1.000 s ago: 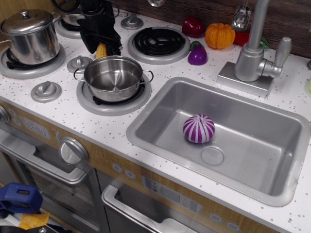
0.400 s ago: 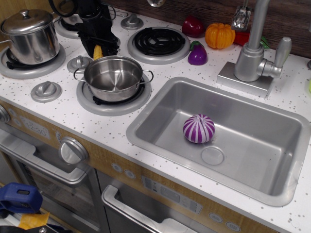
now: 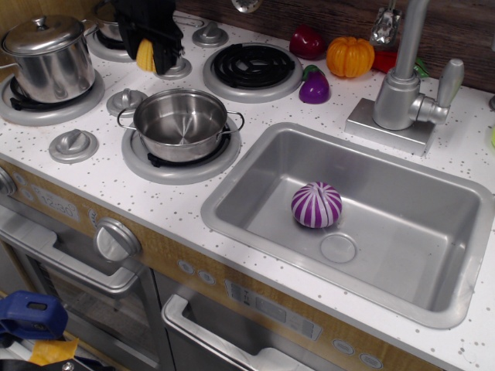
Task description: Put corn in pan which is on stove
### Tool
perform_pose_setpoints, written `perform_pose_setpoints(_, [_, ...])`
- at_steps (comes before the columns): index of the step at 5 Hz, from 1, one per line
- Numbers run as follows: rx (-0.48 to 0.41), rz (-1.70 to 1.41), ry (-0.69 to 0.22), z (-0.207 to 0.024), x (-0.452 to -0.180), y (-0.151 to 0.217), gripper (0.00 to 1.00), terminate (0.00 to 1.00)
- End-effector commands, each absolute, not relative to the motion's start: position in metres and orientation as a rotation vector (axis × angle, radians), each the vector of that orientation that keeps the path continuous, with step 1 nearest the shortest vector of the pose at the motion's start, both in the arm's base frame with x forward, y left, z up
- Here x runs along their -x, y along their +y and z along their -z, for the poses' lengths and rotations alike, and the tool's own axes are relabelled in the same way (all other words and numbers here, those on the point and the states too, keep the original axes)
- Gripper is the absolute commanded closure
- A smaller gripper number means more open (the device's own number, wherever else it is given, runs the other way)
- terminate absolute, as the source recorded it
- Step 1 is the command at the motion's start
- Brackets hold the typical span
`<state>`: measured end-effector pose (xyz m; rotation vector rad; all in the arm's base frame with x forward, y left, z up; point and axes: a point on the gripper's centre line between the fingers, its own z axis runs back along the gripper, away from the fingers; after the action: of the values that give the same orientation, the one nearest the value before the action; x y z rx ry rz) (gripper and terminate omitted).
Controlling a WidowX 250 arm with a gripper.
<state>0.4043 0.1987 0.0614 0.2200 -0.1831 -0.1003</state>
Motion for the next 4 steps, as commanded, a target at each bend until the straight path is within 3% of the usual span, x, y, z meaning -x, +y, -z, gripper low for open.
perform_pose_setpoints(1, [-0.272,0.032,-0.209,-0.118,-0.389,0.168,1.00,0.00])
perform_pose_setpoints(2, [-0.255,-0.040,-0.202,-0.116,-0.367,0.146,1.00,0.00])
perform_pose_setpoints(4, [-0.199,-0.128,-0.238,-0.086,-0.349,0.127,1.00,0.00])
